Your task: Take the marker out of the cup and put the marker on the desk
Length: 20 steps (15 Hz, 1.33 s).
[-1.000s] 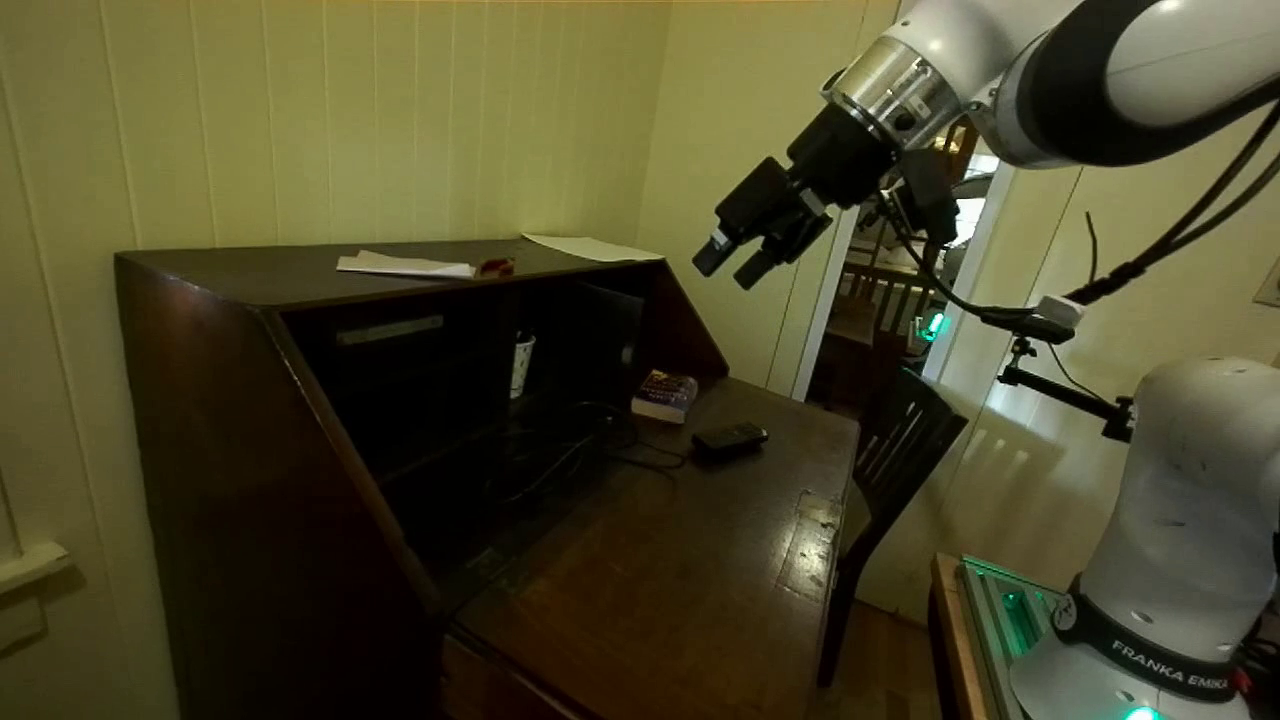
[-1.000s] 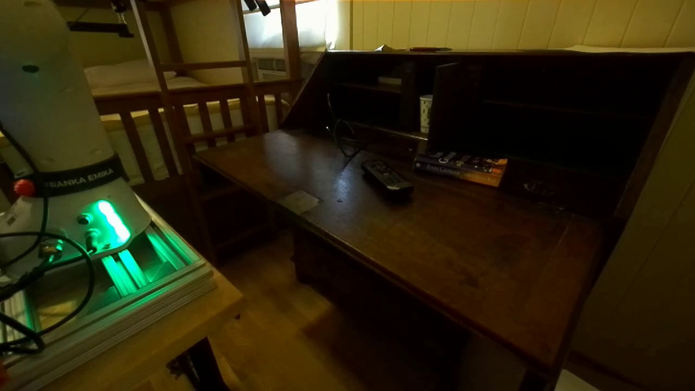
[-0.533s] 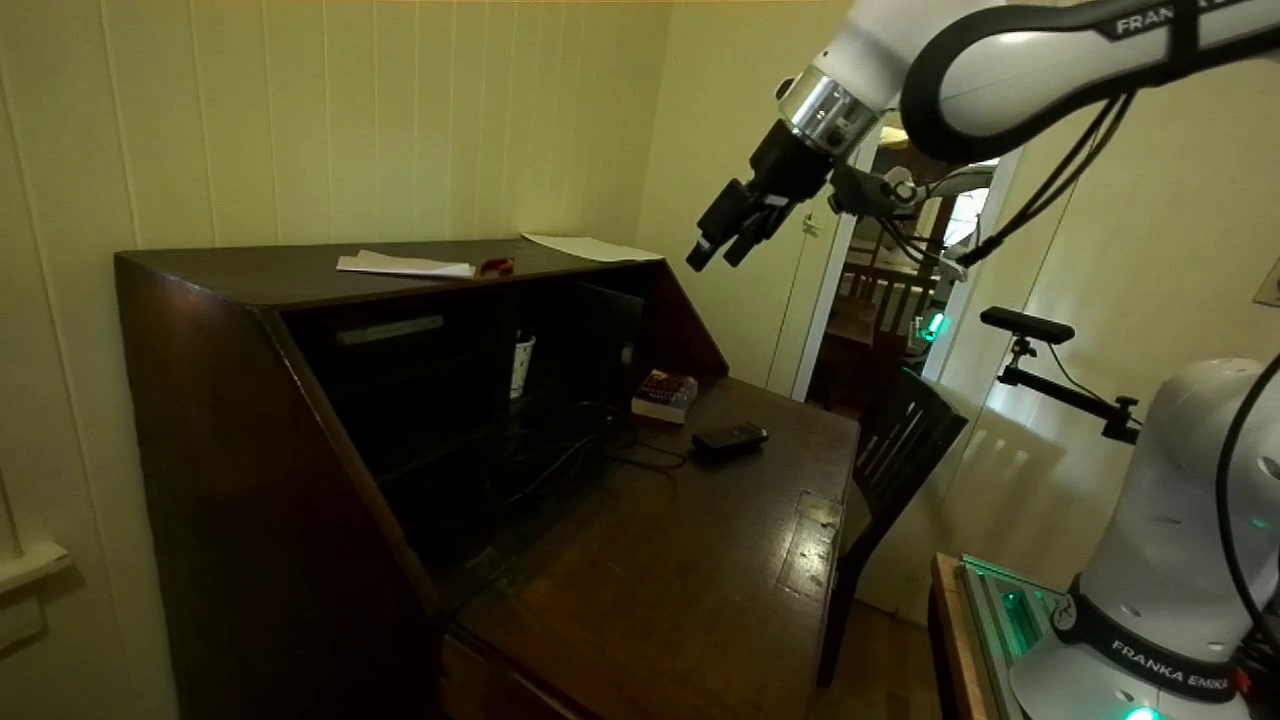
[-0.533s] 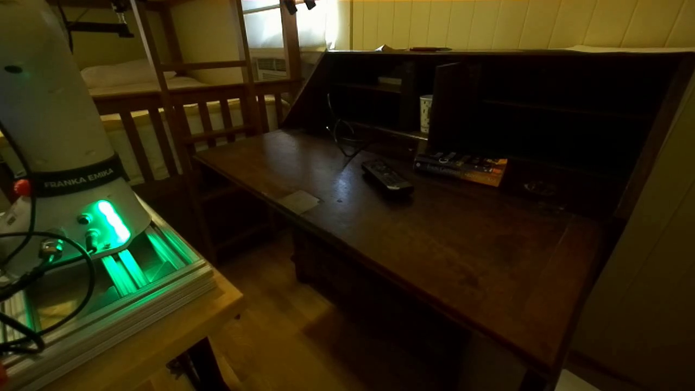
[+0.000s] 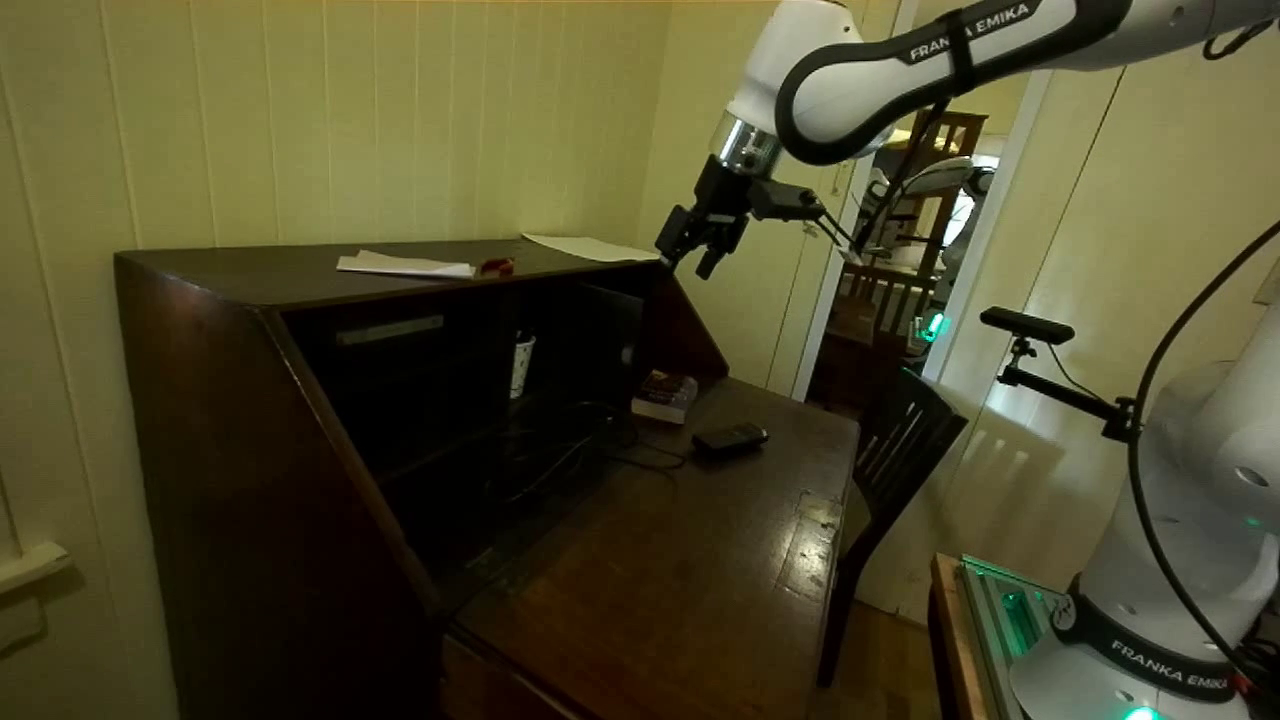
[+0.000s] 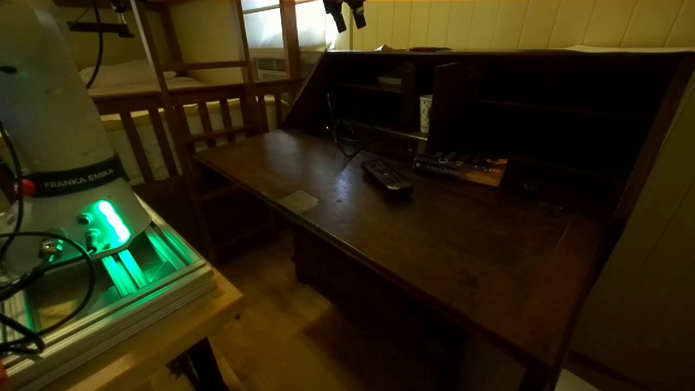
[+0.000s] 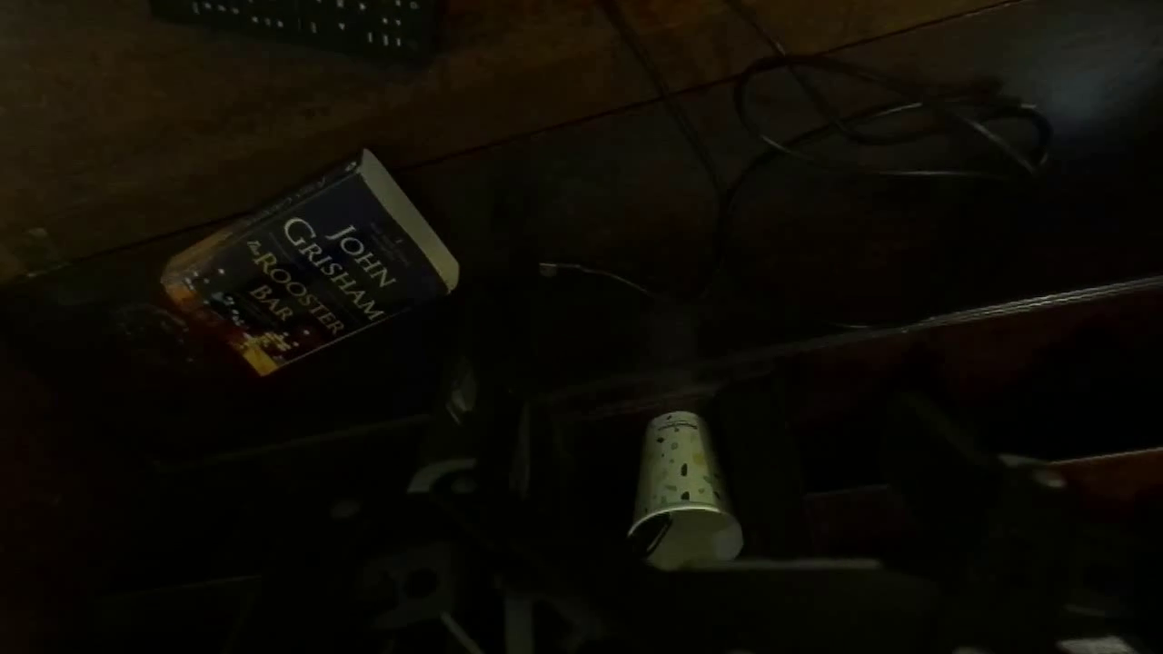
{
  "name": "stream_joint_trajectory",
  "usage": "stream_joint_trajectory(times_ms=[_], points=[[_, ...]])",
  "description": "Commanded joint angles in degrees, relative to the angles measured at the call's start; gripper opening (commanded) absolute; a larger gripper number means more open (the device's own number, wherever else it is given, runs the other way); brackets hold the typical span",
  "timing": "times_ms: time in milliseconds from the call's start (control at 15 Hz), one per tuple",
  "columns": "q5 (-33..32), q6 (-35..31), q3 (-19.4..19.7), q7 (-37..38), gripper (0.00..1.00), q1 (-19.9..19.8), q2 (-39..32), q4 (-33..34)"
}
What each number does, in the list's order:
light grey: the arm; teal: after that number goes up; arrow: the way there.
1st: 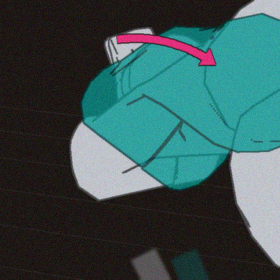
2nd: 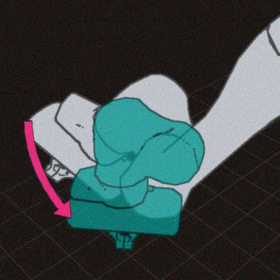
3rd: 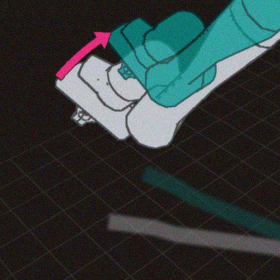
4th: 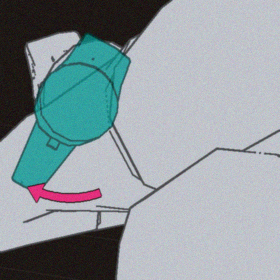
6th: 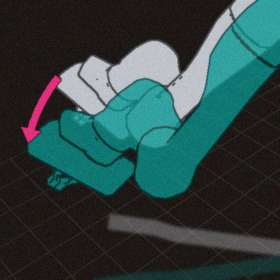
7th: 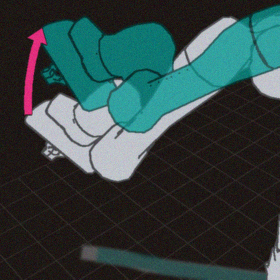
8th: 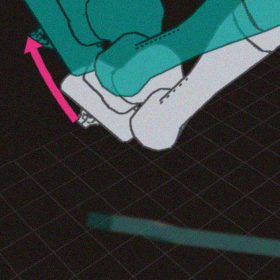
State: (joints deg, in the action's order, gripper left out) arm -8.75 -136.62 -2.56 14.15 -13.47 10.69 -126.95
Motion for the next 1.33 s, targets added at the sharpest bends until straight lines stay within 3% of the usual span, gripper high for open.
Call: stream_joint_trajectory(times_ms=[0,67,333,533,667,800,867,1000,1267], points=[[-0.5,0.2,2.2,0.4,1.0,2.3,-0.6,0.6],[-1.3,-3.6,2.3,1.4,1.0,2.3,0.1,-1.7],[-16.4,-24.4,3.9,6.7,1.0,-1.6,-2.0,-7.1],[-30.9,-36.3,1.2,15.7,1.0,-10.0,-6.4,-8.0],[-40.3,-38.3,0.1,23.1,1.0,-14.3,-9.2,-5.4],[-49.4,-34.8,0.2,32.0,1.0,-15.8,-10.4,-2.3],[-42.5,-36.8,1.3,24.5,1.0,-14.1,-8.6,-6.1],[-46.8,-36.3,1.3,28.9,1.0,-15.3,-9.7,-4.2],[-48.6,-37.4,0.8,32.0,1.0,-15.1,-11.2,-3.0]])
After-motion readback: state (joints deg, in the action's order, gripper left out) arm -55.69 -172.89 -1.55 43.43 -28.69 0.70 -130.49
